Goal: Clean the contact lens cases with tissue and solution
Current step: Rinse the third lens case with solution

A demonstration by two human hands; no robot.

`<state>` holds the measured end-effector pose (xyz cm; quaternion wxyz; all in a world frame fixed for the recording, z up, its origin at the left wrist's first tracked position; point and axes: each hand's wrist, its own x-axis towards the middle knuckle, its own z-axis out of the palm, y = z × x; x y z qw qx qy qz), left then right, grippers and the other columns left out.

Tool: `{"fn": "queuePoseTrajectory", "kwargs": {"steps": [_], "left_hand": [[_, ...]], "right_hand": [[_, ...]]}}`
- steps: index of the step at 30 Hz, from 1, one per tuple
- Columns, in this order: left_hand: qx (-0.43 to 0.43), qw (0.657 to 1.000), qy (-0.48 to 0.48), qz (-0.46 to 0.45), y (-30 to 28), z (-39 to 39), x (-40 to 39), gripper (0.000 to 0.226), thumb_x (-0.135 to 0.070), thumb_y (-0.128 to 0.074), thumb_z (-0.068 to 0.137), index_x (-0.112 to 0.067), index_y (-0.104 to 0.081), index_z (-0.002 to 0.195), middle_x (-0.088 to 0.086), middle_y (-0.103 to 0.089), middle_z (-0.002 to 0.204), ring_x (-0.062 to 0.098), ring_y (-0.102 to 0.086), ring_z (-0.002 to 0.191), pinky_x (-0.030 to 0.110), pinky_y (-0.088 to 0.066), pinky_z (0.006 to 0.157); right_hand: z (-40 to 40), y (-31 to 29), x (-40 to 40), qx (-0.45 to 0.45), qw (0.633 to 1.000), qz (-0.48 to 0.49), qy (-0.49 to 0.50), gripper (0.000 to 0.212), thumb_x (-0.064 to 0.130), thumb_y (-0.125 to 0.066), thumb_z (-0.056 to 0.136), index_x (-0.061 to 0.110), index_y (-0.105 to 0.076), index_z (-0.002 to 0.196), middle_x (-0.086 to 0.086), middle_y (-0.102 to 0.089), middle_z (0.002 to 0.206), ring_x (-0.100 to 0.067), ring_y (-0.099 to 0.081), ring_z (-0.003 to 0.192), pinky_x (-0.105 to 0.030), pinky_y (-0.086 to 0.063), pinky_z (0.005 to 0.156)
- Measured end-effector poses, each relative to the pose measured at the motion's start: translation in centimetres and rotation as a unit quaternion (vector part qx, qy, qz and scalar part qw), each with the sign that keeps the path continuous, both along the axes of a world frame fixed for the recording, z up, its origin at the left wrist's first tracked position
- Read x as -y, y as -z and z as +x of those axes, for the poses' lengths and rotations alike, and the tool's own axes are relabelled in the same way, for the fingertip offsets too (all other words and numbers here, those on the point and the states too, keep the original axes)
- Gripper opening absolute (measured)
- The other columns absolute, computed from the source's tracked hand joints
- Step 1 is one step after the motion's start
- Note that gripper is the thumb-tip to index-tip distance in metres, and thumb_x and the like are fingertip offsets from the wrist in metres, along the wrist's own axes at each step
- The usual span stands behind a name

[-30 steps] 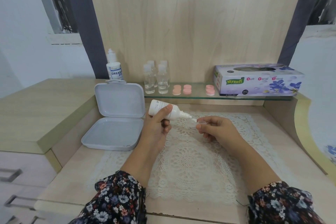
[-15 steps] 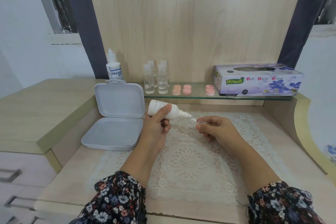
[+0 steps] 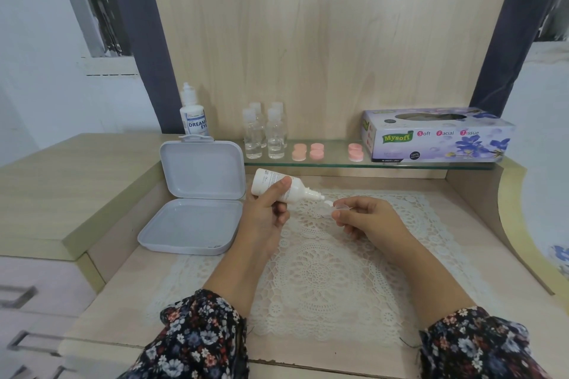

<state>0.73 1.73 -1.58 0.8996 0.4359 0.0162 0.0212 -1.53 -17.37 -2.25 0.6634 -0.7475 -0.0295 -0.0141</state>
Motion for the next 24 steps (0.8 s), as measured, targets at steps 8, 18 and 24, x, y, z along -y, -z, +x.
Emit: {"fn": "queuePoseTrajectory", "kwargs": {"steps": [8, 18, 24], "left_hand": [[-0.007, 1.000, -0.004, 0.003, 0.04, 0.02, -0.01, 0.045, -0.015, -0.077, 0.070, -0.010, -0.052, 0.107, 0.005, -0.060, 0.077, 0.008, -0.039, 0.047, 0.018, -0.030, 0.036], [-0.014, 1.000, -0.004, 0.008, 0.00, -0.02, -0.07, 0.033, -0.012, -0.074, 0.077, -0.012, -0.052, 0.101, 0.006, -0.060, 0.079, 0.008, -0.039, 0.048, 0.018, -0.030, 0.037], [-0.002, 1.000, 0.001, 0.012, -0.17, -0.21, 0.02, 0.040, -0.017, -0.077, 0.065, -0.013, -0.052, 0.096, 0.004, -0.059, 0.075, 0.008, -0.038, 0.048, 0.018, -0.030, 0.036]], "right_hand": [[0.11, 0.09, 0.00, -0.004, 1.000, 0.001, 0.002, 0.015, 0.011, -0.075, 0.081, 0.012, -0.073, 0.095, -0.004, -0.068, 0.068, -0.011, -0.056, 0.056, -0.024, -0.048, 0.057], [0.08, 0.12, 0.03, -0.004, 1.000, -0.003, 0.001, 0.016, 0.013, -0.075, 0.081, 0.013, -0.073, 0.096, -0.004, -0.068, 0.070, -0.012, -0.057, 0.058, -0.028, -0.048, 0.062], [0.11, 0.15, 0.03, -0.003, 1.000, -0.003, 0.000, 0.015, 0.013, -0.075, 0.080, 0.013, -0.073, 0.095, -0.004, -0.068, 0.069, -0.012, -0.057, 0.058, -0.027, -0.048, 0.061]]}}
